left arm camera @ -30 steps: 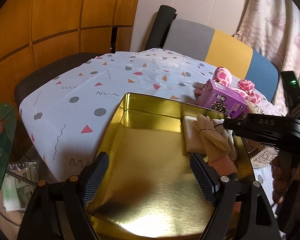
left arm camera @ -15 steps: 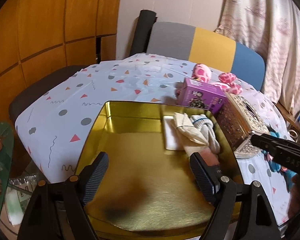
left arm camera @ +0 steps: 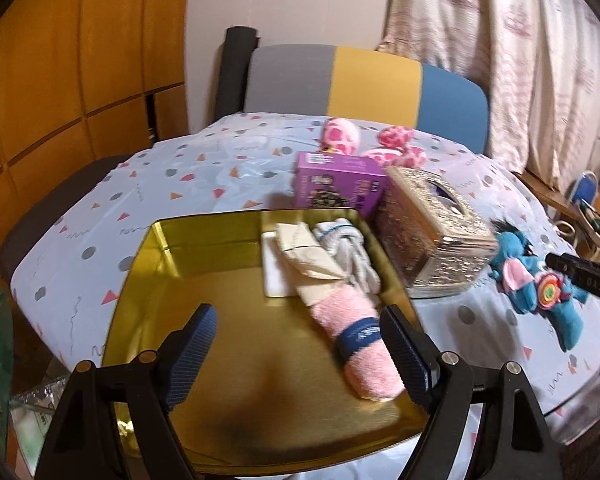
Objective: Organize soft objects
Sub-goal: 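Move the right tool toward the blue plush monster while the left tool approaches the blue bear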
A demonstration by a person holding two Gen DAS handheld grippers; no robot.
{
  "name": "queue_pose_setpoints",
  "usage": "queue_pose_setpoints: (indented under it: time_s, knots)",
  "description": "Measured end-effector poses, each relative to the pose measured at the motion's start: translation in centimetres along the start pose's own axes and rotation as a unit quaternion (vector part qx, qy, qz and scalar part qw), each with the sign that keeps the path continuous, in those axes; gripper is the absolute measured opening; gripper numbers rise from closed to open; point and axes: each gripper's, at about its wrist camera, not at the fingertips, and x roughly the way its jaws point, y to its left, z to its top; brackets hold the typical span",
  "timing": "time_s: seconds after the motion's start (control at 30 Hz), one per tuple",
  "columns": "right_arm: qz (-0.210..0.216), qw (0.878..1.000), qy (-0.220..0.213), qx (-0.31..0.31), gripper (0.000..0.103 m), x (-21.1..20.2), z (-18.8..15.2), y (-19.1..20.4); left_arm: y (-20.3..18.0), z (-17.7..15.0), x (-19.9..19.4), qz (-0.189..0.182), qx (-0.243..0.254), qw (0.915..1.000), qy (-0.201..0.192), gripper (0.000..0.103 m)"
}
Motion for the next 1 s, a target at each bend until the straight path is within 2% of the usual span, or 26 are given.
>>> queue_pose_setpoints:
  time_s: [0.1, 0.17, 0.23, 0.3, 0.33, 0.37, 0.43, 0.5, 0.57, 0.8, 1.0]
  knots:
    - [-0.053, 0.998, -0.012, 0.033, 0.044, -0.4, -0.1, -4.2, -1.6, 0.1, -0.1, -0.014, 0.021, 0.9997, -0.001, 0.084]
    - [-0.093, 0.992, -0.023, 0.079, 0.044, -0.8, -0.4, -7.8, -2.5, 0.1, -0.1, -0.020, 0.031, 0.9993, -0.001, 0.084]
    - [-0.136, 0.980, -0.035, 0.139, 0.044, -1.1, -1.1, -12.0, -3.6, 0.2, 0.0, -0.030, 0.041, 0.9987, 0.001, 0.084]
    - [-0.170, 0.962, -0.044, 0.207, 0.044, -1.3, -2.2, -16.0, -4.7, 0.4, 0.0, -0.042, 0.048, 0.9980, 0.003, 0.083]
    - [-0.176, 0.953, -0.041, 0.243, 0.044, -1.4, -2.8, -17.5, -5.1, 0.5, 0.1, -0.048, 0.050, 0.9976, 0.005, 0.083]
    - [-0.172, 0.938, -0.038, 0.297, 0.044, -1.5, -3.6, -19.4, -5.6, 0.6, 0.2, -0.054, 0.051, 0.9972, 0.008, 0.083]
    - [-0.158, 0.920, -0.040, 0.358, 0.044, -1.7, -4.8, -21.4, -6.9, 0.8, 0.5, -0.068, 0.057, 0.9960, 0.015, 0.083]
    - [-0.144, 0.908, -0.031, 0.392, 0.044, -1.6, -5.7, -22.6, -8.3, 0.7, 0.6, -0.081, 0.069, 0.9941, 0.019, 0.083]
    - [-0.132, 0.905, -0.028, 0.404, 0.044, -1.4, -6.0, -22.9, -10.2, 0.7, 0.8, -0.096, 0.090, 0.9910, 0.024, 0.083]
    - [-0.116, 0.909, -0.029, 0.399, 0.044, -1.4, -6.0, -22.4, -15.7, 1.1, 2.3, -0.145, 0.126, 0.9804, 0.043, 0.083]
    - [-0.104, 0.899, -0.038, 0.425, 0.044, -1.6, -6.5, -23.1, -20.7, 1.7, 5.0, -0.169, 0.148, 0.9724, 0.062, 0.082]
